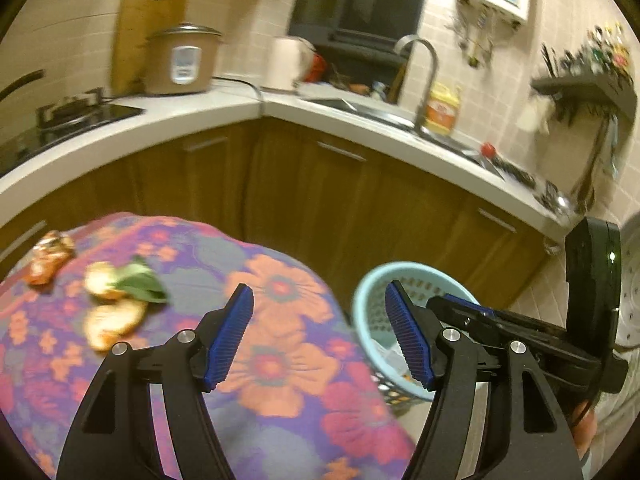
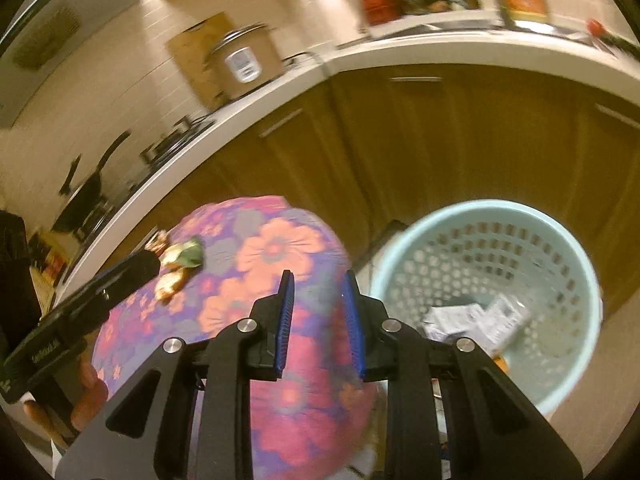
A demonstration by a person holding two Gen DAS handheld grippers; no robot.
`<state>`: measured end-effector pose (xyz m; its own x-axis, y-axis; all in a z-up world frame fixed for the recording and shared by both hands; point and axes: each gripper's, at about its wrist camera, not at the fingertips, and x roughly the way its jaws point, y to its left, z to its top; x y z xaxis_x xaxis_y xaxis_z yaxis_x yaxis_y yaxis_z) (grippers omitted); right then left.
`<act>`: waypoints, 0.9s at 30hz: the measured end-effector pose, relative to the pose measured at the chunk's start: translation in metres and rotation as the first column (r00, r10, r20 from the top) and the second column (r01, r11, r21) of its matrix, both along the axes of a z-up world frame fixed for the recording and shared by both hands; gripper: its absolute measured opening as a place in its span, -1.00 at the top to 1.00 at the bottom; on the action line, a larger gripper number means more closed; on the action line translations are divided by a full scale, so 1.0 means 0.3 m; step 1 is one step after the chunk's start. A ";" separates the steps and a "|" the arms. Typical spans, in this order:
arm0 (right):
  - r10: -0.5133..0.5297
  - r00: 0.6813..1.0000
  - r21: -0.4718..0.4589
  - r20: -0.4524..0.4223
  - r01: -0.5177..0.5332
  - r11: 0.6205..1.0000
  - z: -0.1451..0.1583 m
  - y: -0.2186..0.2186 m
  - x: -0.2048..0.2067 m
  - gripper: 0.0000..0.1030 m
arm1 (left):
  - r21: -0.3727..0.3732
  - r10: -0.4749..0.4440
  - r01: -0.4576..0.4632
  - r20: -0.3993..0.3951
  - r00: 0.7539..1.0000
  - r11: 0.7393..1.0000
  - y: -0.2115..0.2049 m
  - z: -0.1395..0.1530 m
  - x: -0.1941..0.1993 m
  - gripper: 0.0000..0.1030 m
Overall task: Collect trash
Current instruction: 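Move both tools back over the table toward the peel and green leaf, then grasp the yellow peel with the left tool while the right tool grasps the green leaf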
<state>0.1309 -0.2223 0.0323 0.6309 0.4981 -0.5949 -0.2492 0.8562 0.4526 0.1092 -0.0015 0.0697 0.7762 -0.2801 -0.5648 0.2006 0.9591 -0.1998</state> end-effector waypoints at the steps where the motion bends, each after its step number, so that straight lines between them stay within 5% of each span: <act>1: 0.022 1.000 -0.013 0.008 -0.022 1.000 0.013 0.042 0.005 0.58 | -0.007 0.021 -0.021 0.006 1.000 1.000 0.043 0.009 -0.006 -0.30; 7: 0.154 0.986 -0.093 0.057 -0.148 0.985 0.085 0.291 0.031 0.58 | -0.032 0.135 -0.135 0.013 0.991 0.990 0.279 0.037 -0.018 -0.30; 13: 0.269 0.960 -0.156 0.075 -0.256 0.954 0.111 0.517 0.082 0.58 | -0.143 0.191 -0.192 -0.021 0.981 0.971 0.520 0.024 -0.017 -0.30; 21: 0.382 0.923 -0.221 0.047 -0.364 0.905 0.038 0.769 0.210 0.58 | -0.201 0.202 -0.238 -0.184 0.962 0.950 0.689 -0.113 0.150 -0.26; 27: 0.392 0.919 -0.202 0.028 -0.379 0.903 -0.039 0.829 0.317 0.55 | -0.206 0.231 -0.291 -0.271 0.934 0.934 0.739 -0.222 0.287 -0.18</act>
<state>0.2260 0.0265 0.0206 0.4538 0.5929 -0.6652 -0.6010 0.7549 0.2627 0.1953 0.2202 0.0031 0.6905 -0.2357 -0.6838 -0.1329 0.8880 -0.4403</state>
